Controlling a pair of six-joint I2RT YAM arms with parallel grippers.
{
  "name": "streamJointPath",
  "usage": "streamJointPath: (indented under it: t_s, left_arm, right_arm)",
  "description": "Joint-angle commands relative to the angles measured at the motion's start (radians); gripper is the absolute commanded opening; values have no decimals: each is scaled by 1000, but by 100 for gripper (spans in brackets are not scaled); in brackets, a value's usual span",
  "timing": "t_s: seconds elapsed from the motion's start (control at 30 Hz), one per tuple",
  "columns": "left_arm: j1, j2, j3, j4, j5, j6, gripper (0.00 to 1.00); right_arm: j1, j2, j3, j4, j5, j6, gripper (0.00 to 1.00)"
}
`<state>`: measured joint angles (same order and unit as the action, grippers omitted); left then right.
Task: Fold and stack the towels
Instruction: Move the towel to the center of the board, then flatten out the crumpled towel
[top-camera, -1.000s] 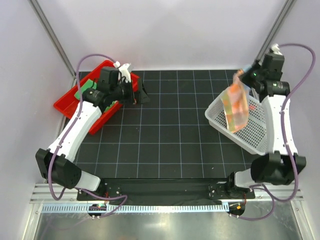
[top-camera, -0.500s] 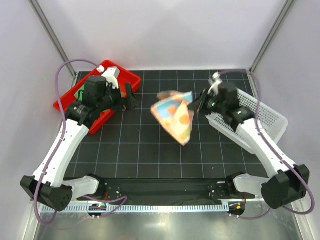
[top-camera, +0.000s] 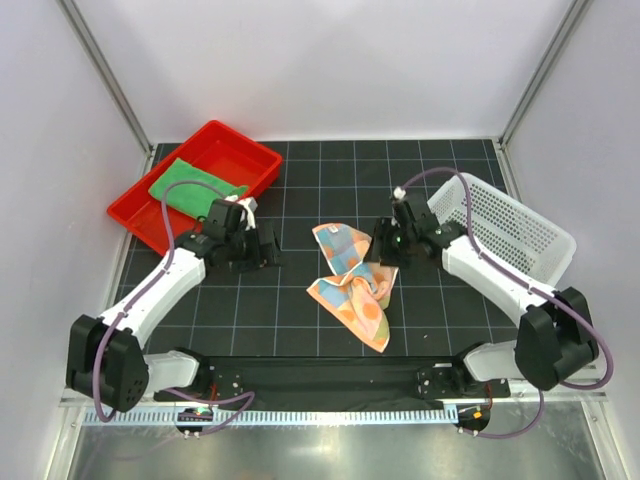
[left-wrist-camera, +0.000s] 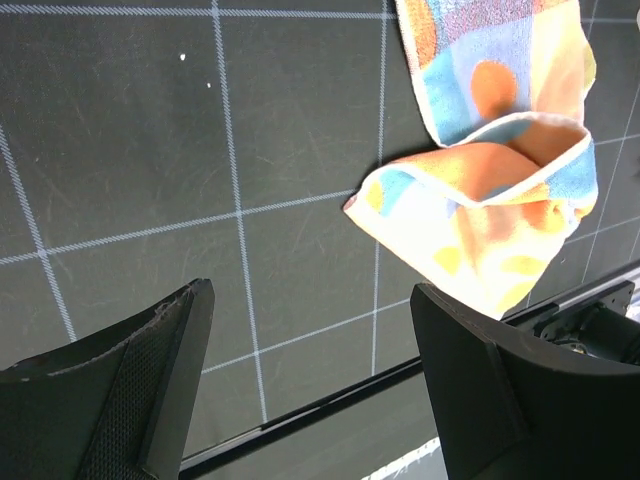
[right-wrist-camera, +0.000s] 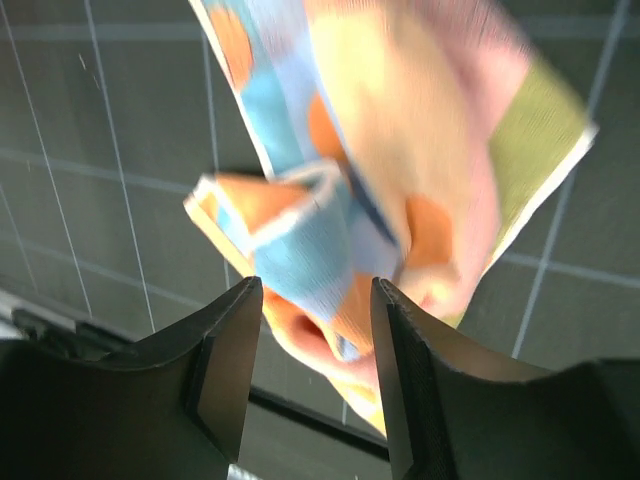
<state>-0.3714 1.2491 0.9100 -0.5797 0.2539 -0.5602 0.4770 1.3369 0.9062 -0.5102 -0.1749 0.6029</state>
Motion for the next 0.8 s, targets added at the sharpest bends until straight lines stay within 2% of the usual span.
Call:
streamJointPath:
  t_s: [0.0, 0.1, 0.17, 0.23, 0.33, 0.43, 0.57, 0.67, 0.73, 0.77]
  left_arm:
    - [-4, -37, 6, 122, -16, -23, 83]
    - [-14, 47, 23, 164, 71, -7, 81]
    - [-27, 105, 70, 201, 77, -6, 80]
    - [-32, 205, 118, 239, 79, -35, 80]
    - [-32, 335, 251, 271, 45, -76, 77]
    - [-32, 359, 306, 261, -14, -95, 76]
    - [-31, 328, 247, 296, -67, -89, 76]
    - [-31, 326, 170, 346, -61, -116, 77]
    - [-31, 337, 123, 406, -16, -141, 75]
    - [-31, 352, 113, 415, -7, -161, 75]
  right_arm:
    - [34, 73, 175, -156, 208, -31, 53]
    - [41, 103, 191, -140, 215, 15, 53]
    - [40, 125, 241, -116, 248, -6, 57]
    - [37, 195, 302, -71, 272, -80, 60]
    - [37, 339, 401, 19, 195, -170, 61]
    - [37, 496, 493, -39, 224, -225, 64]
    - [37, 531, 415, 22, 233, -285, 67]
    - [41, 516, 354, 62, 187, -278, 61]
    - [58, 478, 301, 105, 155, -262, 42]
    - [77, 413, 225, 130, 147, -240, 34]
